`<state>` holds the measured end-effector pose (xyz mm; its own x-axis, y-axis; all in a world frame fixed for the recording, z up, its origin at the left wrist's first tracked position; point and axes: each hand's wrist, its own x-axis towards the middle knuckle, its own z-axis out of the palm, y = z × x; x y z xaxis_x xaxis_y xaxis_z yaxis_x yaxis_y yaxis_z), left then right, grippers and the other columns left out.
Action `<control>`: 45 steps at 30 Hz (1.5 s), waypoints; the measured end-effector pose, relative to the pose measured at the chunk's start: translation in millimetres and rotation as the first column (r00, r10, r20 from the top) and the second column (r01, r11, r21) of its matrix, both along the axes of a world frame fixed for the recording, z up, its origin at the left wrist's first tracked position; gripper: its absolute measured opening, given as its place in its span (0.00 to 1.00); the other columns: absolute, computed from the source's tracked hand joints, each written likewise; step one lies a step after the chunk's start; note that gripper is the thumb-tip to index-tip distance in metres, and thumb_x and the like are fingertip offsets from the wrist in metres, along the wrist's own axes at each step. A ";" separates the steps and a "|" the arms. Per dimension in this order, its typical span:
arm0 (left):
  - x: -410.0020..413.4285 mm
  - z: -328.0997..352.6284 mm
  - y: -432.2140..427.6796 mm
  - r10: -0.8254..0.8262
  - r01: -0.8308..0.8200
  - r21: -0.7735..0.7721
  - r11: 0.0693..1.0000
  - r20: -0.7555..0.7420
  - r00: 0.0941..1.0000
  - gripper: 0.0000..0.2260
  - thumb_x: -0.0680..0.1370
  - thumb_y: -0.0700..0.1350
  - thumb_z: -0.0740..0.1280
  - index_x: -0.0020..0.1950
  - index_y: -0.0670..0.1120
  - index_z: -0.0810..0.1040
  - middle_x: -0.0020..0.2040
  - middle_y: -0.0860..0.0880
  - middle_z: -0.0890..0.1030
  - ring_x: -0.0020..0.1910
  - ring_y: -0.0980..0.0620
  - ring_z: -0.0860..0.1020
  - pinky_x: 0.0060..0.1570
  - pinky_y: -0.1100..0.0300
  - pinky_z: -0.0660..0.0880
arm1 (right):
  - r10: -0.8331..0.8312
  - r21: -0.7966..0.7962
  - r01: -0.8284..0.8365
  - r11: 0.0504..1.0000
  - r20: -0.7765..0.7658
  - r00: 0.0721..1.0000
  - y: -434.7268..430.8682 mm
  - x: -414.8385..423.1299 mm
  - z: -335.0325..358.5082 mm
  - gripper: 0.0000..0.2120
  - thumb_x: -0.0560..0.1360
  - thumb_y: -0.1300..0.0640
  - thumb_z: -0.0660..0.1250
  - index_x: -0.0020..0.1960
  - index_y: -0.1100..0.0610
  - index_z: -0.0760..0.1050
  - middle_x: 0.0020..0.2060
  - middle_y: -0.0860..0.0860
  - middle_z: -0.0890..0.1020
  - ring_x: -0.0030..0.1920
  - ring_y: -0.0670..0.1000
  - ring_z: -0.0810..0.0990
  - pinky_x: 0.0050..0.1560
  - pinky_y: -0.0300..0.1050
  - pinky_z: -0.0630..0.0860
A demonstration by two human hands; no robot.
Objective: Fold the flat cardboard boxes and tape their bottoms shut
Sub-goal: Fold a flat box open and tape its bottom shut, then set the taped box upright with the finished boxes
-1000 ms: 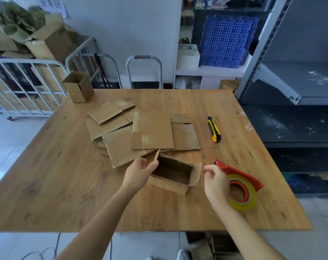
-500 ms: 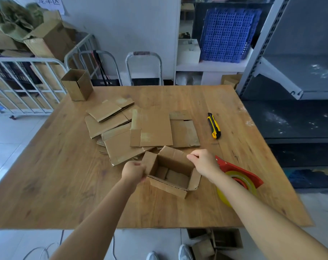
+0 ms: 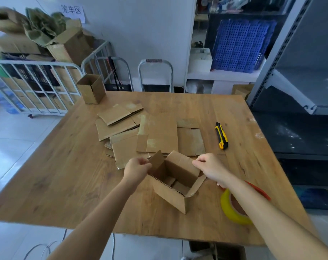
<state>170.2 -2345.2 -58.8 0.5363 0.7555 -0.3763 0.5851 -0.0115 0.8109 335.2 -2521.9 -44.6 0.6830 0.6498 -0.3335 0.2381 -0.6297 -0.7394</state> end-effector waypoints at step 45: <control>33.3 62.5 415.2 -0.052 0.442 0.797 0.412 -0.464 0.884 0.08 0.78 0.54 0.63 0.51 0.51 0.69 0.49 0.53 0.74 0.48 0.55 0.71 0.49 0.62 0.72 | -0.258 0.372 0.282 0.884 -0.116 0.959 456.7 27.9 45.0 0.16 0.80 0.63 0.59 0.33 0.58 0.65 0.31 0.55 0.69 0.43 0.64 0.82 0.42 0.52 0.83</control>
<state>203.5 -1930.0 3.7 0.7517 0.6261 0.2073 0.6341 -0.7725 0.0336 363.1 -2065.2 0.4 0.8365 0.5287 -0.1440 0.0461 -0.3298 -0.9429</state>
